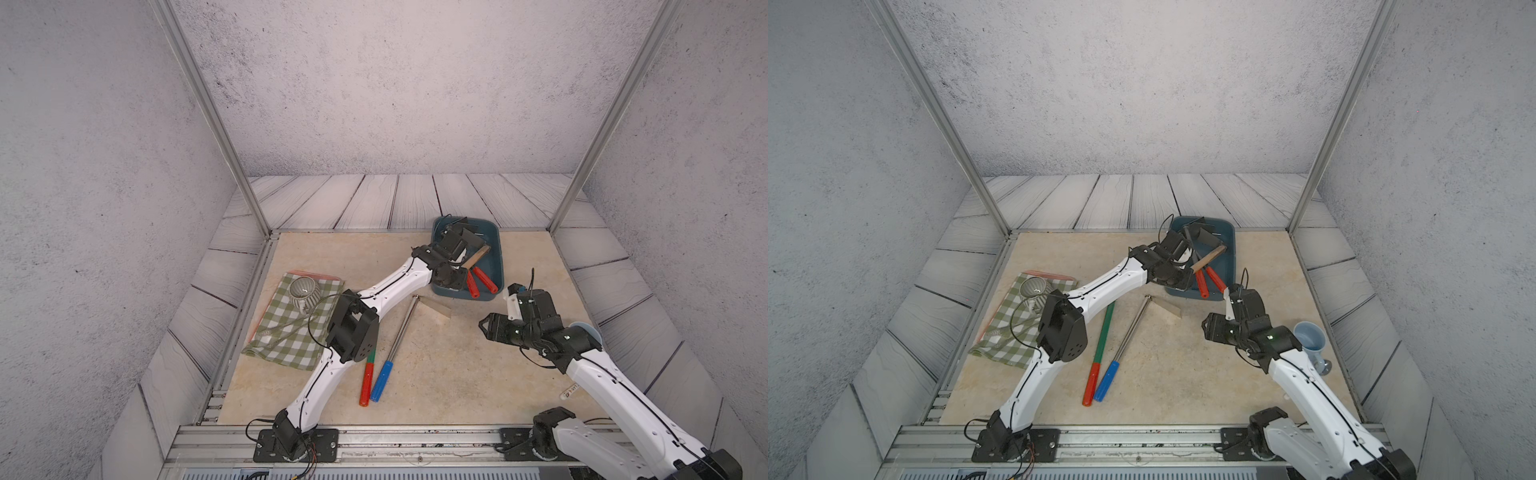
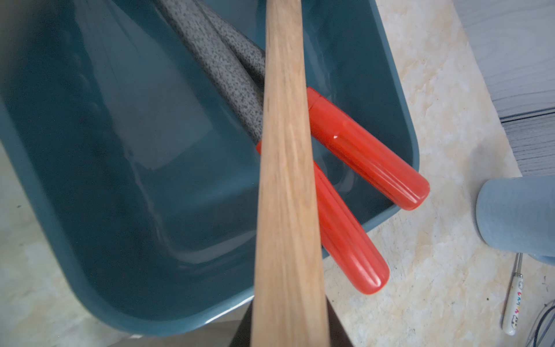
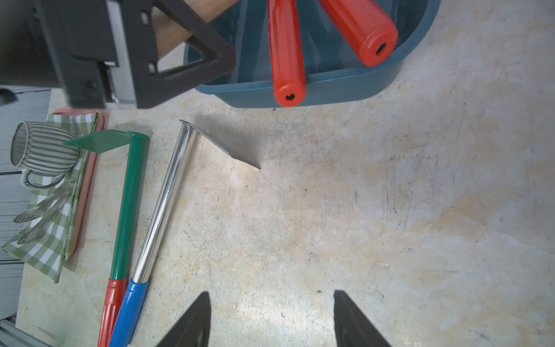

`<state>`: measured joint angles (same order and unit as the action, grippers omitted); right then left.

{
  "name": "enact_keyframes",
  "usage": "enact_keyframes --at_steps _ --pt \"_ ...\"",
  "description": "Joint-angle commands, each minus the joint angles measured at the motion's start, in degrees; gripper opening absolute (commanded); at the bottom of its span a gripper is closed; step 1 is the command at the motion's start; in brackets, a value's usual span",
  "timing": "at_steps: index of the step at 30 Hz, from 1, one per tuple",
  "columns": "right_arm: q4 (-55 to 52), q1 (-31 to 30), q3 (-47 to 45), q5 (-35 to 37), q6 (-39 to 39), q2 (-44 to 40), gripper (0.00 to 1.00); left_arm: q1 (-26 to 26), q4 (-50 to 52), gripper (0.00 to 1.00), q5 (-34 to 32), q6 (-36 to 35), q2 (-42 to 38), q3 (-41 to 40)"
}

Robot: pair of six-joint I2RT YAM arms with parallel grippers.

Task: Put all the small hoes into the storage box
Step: Place the hoe in the storage box.

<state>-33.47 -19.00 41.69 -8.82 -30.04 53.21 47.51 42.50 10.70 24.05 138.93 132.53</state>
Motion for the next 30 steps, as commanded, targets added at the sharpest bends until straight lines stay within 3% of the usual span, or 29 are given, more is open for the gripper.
enact_keyframes --at_steps 1,3,5,10,15,21,30 --pt "-1.5 0.2 0.2 1.4 0.0 -1.2 0.65 1.2 -1.0 0.0 2.1 0.0 2.3 2.8" --pt "-1.9 0.1 0.3 1.8 0.2 -1.3 0.65 1.3 -1.0 0.0 1.5 -0.3 1.6 1.5" --pt "-1.7 0.2 0.2 2.0 0.2 -1.6 0.65 1.3 -2.2 0.07 0.7 -0.4 -0.1 -1.3" --pt "-0.7 0.1 -0.1 1.4 -0.2 -1.1 0.65 1.2 -7.3 0.38 -1.6 -1.0 -6.1 -10.1" --pt "-0.5 0.2 0.2 1.2 -0.1 -0.6 0.65 0.9 -6.3 0.54 -2.1 -2.4 -8.7 -10.4" --pt "-0.6 0.1 0.9 1.3 -0.1 -0.5 0.65 0.1 -2.5 0.58 -2.0 -4.1 -11.9 -10.1" --pt "-0.3 0.1 1.9 1.0 0.2 0.7 0.66 -2.0 -0.5 0.59 -4.3 -5.9 -23.3 -21.7"
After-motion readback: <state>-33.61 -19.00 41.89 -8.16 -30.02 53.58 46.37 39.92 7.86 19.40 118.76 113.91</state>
